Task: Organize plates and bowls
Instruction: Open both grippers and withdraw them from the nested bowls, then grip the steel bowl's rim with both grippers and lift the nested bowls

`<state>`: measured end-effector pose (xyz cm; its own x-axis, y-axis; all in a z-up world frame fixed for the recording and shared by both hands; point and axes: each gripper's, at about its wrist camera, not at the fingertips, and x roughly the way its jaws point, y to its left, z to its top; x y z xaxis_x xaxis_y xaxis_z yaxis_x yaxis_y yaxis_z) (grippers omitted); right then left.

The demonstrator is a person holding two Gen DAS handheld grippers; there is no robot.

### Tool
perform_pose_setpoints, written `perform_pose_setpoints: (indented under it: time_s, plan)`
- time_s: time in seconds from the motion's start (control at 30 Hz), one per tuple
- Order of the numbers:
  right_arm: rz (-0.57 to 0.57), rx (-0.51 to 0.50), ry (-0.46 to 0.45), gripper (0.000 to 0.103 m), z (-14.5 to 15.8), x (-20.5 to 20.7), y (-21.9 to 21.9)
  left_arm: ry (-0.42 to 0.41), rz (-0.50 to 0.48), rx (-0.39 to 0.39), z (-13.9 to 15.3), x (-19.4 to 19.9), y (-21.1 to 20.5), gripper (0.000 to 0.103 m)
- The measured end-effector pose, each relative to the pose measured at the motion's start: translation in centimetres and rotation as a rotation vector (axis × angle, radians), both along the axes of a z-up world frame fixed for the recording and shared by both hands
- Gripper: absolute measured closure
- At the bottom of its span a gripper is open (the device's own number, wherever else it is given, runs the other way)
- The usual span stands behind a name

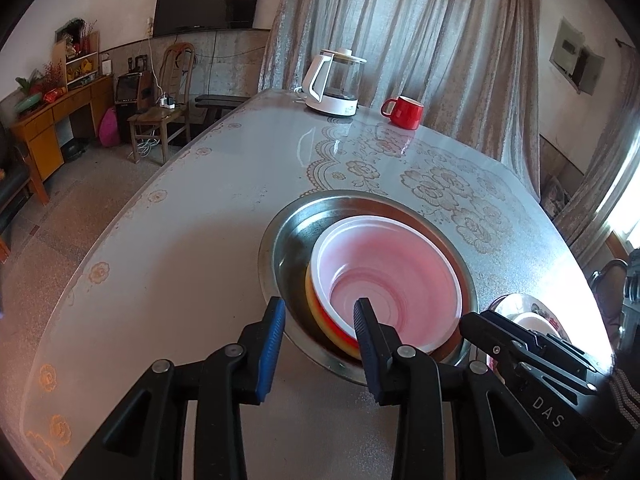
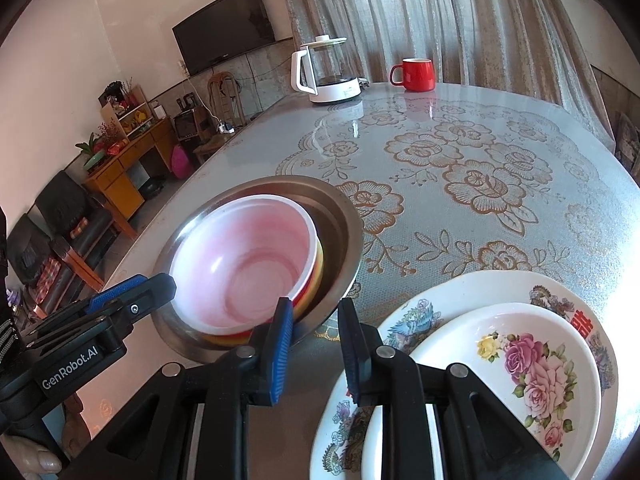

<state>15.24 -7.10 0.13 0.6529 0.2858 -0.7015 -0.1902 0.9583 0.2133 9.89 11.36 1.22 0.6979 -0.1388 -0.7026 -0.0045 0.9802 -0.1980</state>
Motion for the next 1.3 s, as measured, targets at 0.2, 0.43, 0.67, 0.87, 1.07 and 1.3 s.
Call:
perform_pose_setpoints:
  time_s: [0.2, 0.43, 0.67, 0.87, 1.07, 1.3]
  plan:
    - [-0.001, 0.013, 0.005, 0.078, -0.1, 0.0, -0.3, -0.009, 0.002, -0.004, 0.2, -0.2, 0.3, 0.067]
    - [-0.023, 0.029, 0.015, 0.075, -0.1, -0.1, -1.2, -0.015, 0.029, -0.034, 0.1, -0.9, 1.7, 0.067]
    - [-0.036, 0.042, 0.031, 0.074, -0.2, -0.2, -2.2, -0.016, 0.058, -0.046, 0.0, -1.6, 3.3, 0.067]
    - [-0.106, 0.144, 0.08, 0.067, -0.1, -0.2, -6.2, 0.001, 0.078, -0.068, -0.9, -1.7, 5.1, 0.067]
    - [-0.199, 0.232, 0.062, 0.066, 1.1, -0.8, -11.1, -0.011, 0.048, -0.085, -1.3, -1.3, 5.4, 0.063]
    - [-0.197, 0.278, 0.102, 0.066, 1.1, 0.4, -11.9, 0.004, 0.055, -0.175, -1.6, -0.9, 6.6, 0.051]
